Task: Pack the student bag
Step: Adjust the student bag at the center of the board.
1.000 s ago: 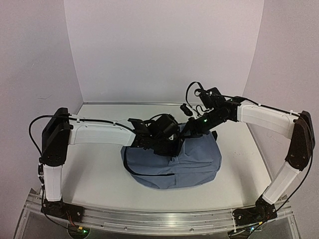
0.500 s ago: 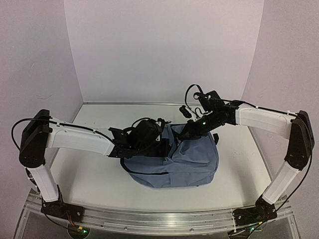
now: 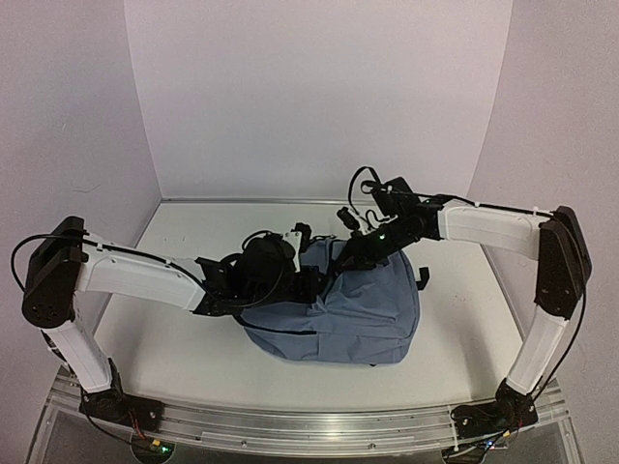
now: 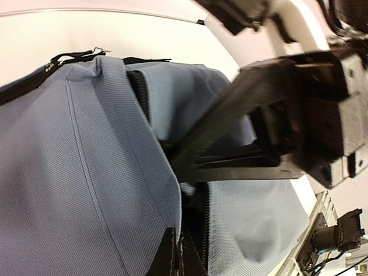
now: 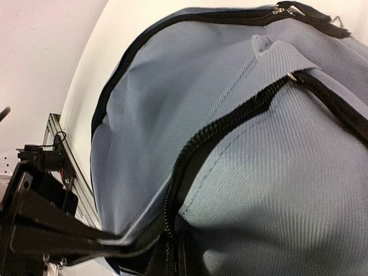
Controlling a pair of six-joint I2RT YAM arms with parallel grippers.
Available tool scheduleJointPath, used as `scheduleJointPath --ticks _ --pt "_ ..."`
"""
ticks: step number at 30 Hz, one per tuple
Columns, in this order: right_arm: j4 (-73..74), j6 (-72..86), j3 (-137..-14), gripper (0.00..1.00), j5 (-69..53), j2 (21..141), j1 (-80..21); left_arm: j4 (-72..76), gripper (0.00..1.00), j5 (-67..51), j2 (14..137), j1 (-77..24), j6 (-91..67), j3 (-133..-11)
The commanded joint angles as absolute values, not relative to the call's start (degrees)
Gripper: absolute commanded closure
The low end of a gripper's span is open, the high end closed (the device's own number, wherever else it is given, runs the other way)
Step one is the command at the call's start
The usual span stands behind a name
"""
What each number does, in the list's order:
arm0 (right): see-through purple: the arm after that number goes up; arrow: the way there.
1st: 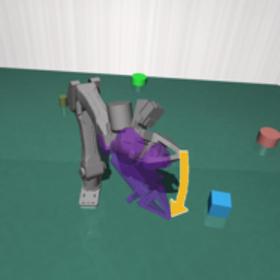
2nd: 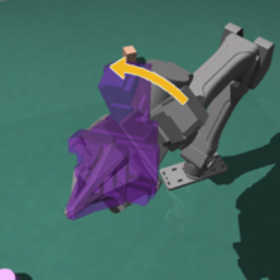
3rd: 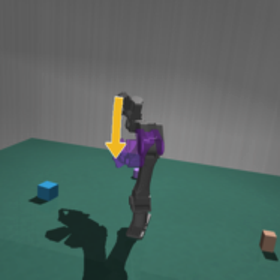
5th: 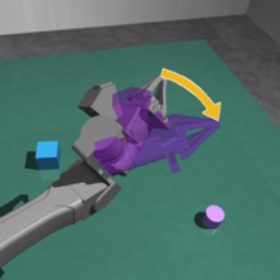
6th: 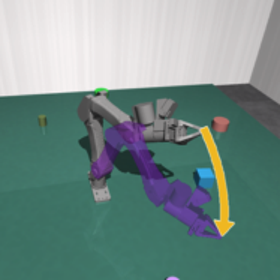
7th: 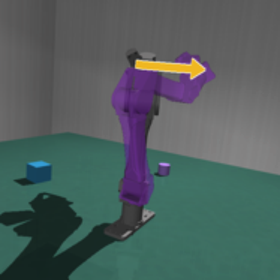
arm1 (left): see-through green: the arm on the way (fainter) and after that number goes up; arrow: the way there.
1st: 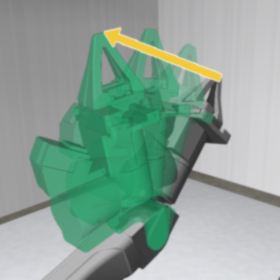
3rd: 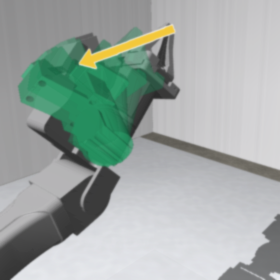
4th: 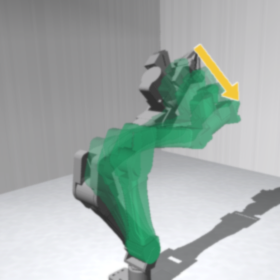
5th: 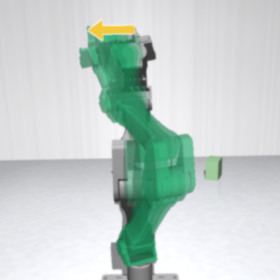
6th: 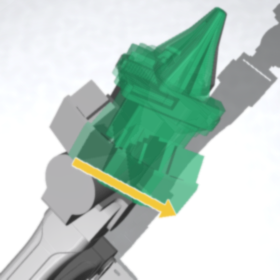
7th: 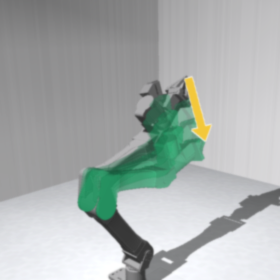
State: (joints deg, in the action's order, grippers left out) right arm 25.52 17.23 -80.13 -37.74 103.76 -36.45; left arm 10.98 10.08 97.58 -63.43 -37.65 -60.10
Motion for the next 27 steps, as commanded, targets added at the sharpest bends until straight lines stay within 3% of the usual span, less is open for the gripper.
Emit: scheduleJointPath --ticks 1,6,9,12,18,23,27 --pt "20.49 21.27 -84.61 0.98 -40.20 108.05 -37.10 16.03 1.00 9.11 94.48 -63.55 -34.80 -61.77" --pt "20.74 19.42 -85.99 0.67 -40.72 107.48 -37.03 9.42 1.00 10.04 92.41 -63.46 -34.77 -63.02" --pt "21.57 17.22 -87.02 0.43 -40.09 104.09 -35.92 5.34 0.99 9.99 91.41 -63.45 -34.64 -63.60" --pt "23.83 14.31 -89.19 0.25 -39.29 101.58 -33.37 1.80 0.90 9.87 90.13 -63.24 -34.79 -63.53" --pt "30.19 3.34 -91.60 0.12 -30.34 100.49 -29.63 1.25 0.40 9.48 84.14 -63.26 -38.94 -58.37" --pt "34.19 -3.13 -91.01 0.10 -28.25 103.39 -27.59 0.41 0.28 6.13 78.49 -63.85 -44.02 -50.62" --pt "35.22 -4.93 -90.53 0.10 -28.48 106.01 -25.05 -4.51 0.26 6.95 74.52 -66.99 -49.00 -44.99"
